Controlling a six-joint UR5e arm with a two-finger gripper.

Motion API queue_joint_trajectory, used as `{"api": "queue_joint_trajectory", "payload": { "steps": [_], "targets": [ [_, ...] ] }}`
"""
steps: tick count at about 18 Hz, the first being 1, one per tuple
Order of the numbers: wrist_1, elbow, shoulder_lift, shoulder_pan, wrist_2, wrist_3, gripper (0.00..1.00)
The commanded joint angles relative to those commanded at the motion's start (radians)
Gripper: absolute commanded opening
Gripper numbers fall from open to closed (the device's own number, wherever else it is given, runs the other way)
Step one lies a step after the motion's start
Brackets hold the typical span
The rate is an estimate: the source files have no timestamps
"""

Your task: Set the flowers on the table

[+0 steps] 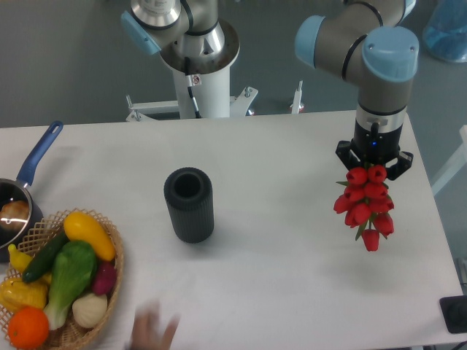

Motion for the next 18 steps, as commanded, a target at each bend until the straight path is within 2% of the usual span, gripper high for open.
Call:
{"api": "queue_joint_trajectory", "payload": {
  "steps": [7, 13, 15, 16, 17, 18],
  "targets": [
    [0.002, -0.002, -0.008, -0.003, -0.002, -0.005, 0.04],
    [0.008, -0.015, -0.066, -0.074, -0.003, -0.009, 0.04],
    [0.012, -0.034, -0.077, -0.087, -0.003, -0.008, 0.12],
    [0.014, -0.044, -0.084, -0.092, -0.003, -0.008, 0.19],
    [0.012, -0.049, -0.089, -0.094, -0.003, -0.006, 0.3],
    [0.014, -0.058, -0.095, -0.1, -0.003, -0.005, 0.78]
  ]
}}
